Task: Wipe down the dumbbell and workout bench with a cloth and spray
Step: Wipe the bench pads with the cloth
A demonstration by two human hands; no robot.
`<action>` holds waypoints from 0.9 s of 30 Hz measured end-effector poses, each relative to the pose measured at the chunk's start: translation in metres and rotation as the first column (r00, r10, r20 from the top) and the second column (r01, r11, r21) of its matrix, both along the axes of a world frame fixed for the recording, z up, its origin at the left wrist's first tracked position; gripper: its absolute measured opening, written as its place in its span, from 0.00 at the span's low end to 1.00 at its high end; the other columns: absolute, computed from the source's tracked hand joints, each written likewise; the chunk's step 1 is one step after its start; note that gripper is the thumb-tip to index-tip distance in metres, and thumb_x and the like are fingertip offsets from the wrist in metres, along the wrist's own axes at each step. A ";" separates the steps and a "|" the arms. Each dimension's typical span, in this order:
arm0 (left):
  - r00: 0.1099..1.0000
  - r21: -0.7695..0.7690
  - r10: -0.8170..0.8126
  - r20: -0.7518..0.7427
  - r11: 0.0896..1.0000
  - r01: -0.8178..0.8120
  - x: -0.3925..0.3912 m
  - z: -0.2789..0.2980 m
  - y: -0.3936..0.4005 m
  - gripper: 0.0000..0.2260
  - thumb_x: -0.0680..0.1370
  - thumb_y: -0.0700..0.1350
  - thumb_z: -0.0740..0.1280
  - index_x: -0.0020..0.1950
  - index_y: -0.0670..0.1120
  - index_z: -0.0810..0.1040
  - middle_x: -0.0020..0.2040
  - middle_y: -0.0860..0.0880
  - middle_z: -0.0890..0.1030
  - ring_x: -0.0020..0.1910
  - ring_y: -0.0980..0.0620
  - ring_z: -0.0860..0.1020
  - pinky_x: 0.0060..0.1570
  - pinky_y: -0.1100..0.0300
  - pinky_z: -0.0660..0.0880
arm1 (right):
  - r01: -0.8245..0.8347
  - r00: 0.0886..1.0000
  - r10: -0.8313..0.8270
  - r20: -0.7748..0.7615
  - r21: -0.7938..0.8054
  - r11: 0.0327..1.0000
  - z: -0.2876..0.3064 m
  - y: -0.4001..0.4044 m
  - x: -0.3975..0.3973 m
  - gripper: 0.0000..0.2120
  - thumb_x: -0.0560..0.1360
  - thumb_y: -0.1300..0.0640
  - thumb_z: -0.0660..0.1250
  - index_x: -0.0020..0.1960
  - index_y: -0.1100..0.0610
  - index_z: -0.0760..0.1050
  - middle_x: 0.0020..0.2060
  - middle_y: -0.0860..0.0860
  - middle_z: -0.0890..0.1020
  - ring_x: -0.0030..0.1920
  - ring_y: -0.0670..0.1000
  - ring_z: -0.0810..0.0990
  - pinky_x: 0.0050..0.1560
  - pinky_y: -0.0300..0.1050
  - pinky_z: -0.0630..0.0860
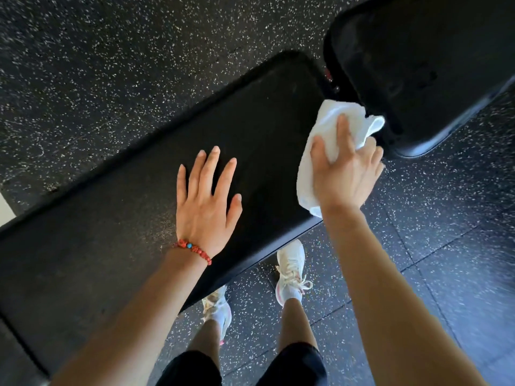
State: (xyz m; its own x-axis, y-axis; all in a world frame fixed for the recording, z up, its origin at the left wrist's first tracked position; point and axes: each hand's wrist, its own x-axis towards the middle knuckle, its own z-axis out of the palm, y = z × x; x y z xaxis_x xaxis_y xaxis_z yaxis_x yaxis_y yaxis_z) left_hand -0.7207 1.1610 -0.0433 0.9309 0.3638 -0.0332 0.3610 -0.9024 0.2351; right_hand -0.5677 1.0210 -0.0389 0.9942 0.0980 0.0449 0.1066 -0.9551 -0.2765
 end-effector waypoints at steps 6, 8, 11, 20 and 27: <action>0.985 -0.010 0.168 0.035 0.986 -0.168 0.022 0.004 -0.009 0.23 0.77 0.49 0.57 0.71 0.42 0.66 0.72 0.38 0.65 0.71 0.38 0.62 0.69 0.40 0.55 | -0.269 0.959 0.271 0.086 -0.036 0.962 -0.001 0.000 -0.043 0.22 0.71 0.43 0.64 0.60 0.55 0.77 0.33 0.59 0.74 0.32 0.57 0.72 0.33 0.44 0.66; 0.981 0.007 0.193 0.016 0.981 -0.194 0.029 0.001 -0.010 0.24 0.77 0.50 0.57 0.71 0.42 0.65 0.72 0.39 0.65 0.71 0.39 0.61 0.69 0.40 0.54 | -0.361 0.926 0.363 0.106 -0.044 0.932 -0.002 0.004 -0.018 0.23 0.71 0.42 0.62 0.59 0.54 0.78 0.33 0.58 0.74 0.32 0.57 0.72 0.33 0.44 0.66; 0.977 0.037 0.214 0.007 0.976 -0.214 0.030 -0.003 -0.011 0.24 0.77 0.50 0.57 0.71 0.43 0.66 0.72 0.39 0.65 0.71 0.41 0.61 0.70 0.41 0.54 | -0.392 0.912 0.398 0.096 -0.077 0.917 0.000 0.036 0.036 0.23 0.71 0.41 0.62 0.61 0.52 0.76 0.38 0.60 0.76 0.38 0.60 0.74 0.38 0.47 0.68; 0.976 0.060 0.218 -0.016 0.974 -0.217 0.030 -0.001 -0.012 0.24 0.77 0.50 0.57 0.71 0.44 0.65 0.72 0.40 0.64 0.71 0.41 0.61 0.71 0.43 0.52 | -0.538 0.839 0.540 0.071 -0.046 0.842 0.000 0.050 0.018 0.21 0.72 0.43 0.61 0.59 0.52 0.77 0.34 0.57 0.75 0.33 0.56 0.73 0.33 0.44 0.67; 0.973 0.069 0.228 0.020 0.971 -0.229 0.031 -0.001 -0.013 0.23 0.76 0.49 0.58 0.70 0.43 0.67 0.71 0.40 0.66 0.70 0.41 0.63 0.71 0.42 0.54 | -0.595 0.802 0.597 -0.013 -0.117 0.795 0.005 0.094 0.071 0.22 0.75 0.41 0.56 0.63 0.50 0.72 0.45 0.58 0.77 0.45 0.58 0.73 0.43 0.48 0.67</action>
State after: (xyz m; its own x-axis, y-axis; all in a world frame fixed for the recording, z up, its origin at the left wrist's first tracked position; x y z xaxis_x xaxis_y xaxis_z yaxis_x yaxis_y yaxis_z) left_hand -0.6898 1.1483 -0.0447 0.8228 0.5682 0.0107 0.5574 -0.8105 0.1797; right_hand -0.4971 1.1148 -0.0334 0.7362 0.6764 0.0203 0.6699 -0.7242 -0.1640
